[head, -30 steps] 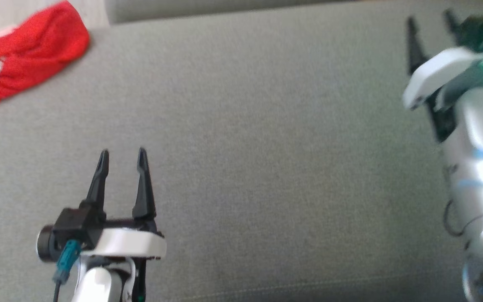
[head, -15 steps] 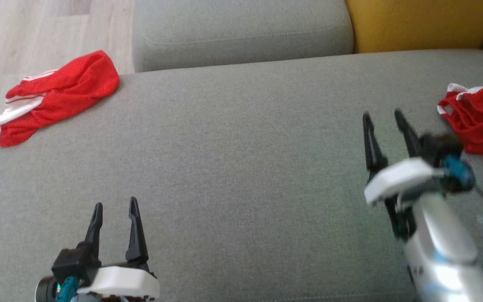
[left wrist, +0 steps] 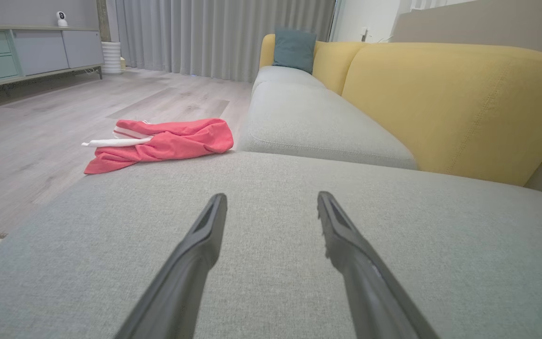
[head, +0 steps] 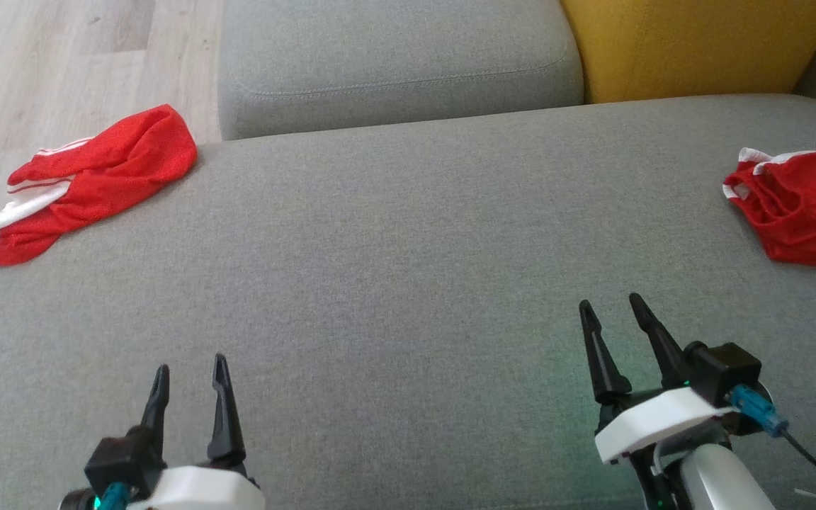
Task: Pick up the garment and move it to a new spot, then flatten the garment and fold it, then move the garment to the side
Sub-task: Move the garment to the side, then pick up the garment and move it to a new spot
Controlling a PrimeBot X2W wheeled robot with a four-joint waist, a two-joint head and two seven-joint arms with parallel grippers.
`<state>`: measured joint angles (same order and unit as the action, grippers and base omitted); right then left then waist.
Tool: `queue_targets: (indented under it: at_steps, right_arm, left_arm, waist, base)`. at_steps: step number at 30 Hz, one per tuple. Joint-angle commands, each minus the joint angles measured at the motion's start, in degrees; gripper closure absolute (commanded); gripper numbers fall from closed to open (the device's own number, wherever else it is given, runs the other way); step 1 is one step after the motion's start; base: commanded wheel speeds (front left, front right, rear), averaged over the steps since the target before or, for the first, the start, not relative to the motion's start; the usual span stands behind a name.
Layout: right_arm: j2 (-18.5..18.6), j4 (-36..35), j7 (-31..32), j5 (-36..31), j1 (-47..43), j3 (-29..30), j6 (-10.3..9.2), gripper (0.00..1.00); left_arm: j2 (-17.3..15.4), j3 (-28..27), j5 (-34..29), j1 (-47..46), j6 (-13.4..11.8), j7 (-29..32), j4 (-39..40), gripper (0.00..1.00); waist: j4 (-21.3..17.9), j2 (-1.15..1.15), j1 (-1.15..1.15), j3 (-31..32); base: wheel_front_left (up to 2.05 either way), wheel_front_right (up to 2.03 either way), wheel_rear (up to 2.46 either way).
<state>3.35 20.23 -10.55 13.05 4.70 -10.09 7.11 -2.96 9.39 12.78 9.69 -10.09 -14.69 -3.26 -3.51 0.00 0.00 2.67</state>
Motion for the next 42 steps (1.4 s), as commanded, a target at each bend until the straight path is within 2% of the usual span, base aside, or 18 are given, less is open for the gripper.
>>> queue_targets:
  at_steps: [1, 12, 33, 38, 42]
  right_arm:
    - [-0.5, -2.6, 0.1, 0.3, 1.5, -1.5, 0.37, 0.0]
    - [-0.5, -5.8, 1.9, 0.3, -0.6, -1.9, 0.37, 0.0]
    - [-0.5, -7.4, 3.4, 0.0, -1.3, -2.2, 0.37, 0.0]
    - [-0.5, -7.8, 3.4, -0.1, -1.7, -2.0, 0.37, 0.0]
    - [-0.5, -7.9, 3.2, -0.1, -2.1, -1.9, 0.37, 0.0]
  left_arm:
    - [0.1, -1.9, 0.2, -1.6, -0.1, -0.3, 1.6, 0.0]
    - [0.1, -1.9, 0.1, -1.3, 0.4, -0.3, 0.6, 0.0]
    - [0.1, -1.6, 0.1, -1.4, 0.4, -0.3, 0.8, 0.0]
    - [0.1, -1.2, 0.0, -1.6, 0.6, -0.3, 1.0, 0.0]
    - [0.1, -0.5, -0.5, -1.6, 0.7, -0.3, 1.7, 0.0]
  waist:
    - [-0.1, 0.0, 0.0, 0.0]
    - [0.2, 0.0, 0.0, 0.3]
    - [0.5, 0.0, 0.0, 0.0]
    - [2.8, 0.0, 0.0, 0.1]
    - [6.9, 0.0, 0.0, 0.5]
  base:
    - [0.0, 0.0, 0.0]
    - [0.0, 0.0, 0.0]
    - [0.0, 0.0, 0.0]
    - [0.0, 0.0, 0.0]
    - [0.0, 0.0, 0.0]
